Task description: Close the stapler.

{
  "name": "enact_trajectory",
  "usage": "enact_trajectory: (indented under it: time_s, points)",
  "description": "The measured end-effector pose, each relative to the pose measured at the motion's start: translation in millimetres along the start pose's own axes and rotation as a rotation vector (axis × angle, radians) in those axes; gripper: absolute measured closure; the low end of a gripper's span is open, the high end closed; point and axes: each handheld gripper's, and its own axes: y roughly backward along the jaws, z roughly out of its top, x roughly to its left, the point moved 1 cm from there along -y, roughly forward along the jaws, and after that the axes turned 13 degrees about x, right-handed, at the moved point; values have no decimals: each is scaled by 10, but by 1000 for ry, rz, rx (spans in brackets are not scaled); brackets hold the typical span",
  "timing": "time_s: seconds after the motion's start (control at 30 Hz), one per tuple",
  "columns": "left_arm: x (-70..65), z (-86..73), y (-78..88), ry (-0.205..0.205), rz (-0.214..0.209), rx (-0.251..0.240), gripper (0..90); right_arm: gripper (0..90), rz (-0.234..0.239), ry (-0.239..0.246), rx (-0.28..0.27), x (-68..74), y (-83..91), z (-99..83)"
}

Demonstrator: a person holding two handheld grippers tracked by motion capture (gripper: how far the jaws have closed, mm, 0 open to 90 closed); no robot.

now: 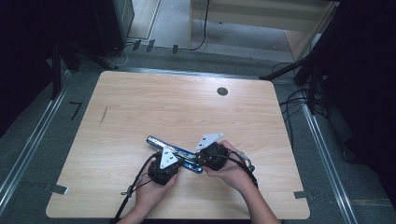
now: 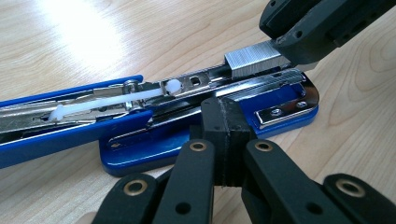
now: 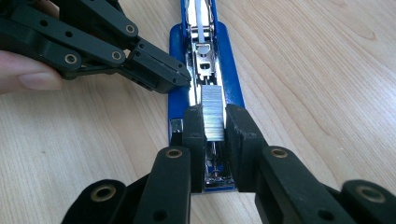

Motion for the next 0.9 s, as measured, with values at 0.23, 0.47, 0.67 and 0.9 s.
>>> enact_trajectory:
  time_s: [0.23, 0.47, 0.67, 0.9]
  points:
    - [0, 0, 0, 0, 0, 0, 900, 801, -2, 7, 0, -7, -6, -6]
    - [-2, 0, -1, 0, 1, -1, 900, 801, 2, 3, 9, -8, -19, -12]
    - [-3, 0, -1, 0, 1, -1, 900, 801, 0, -2, 10, -16, -24, -14]
    - [-2, 0, -1, -1, 1, -1, 900, 801, 2, 0, 11, -21, -28, -10]
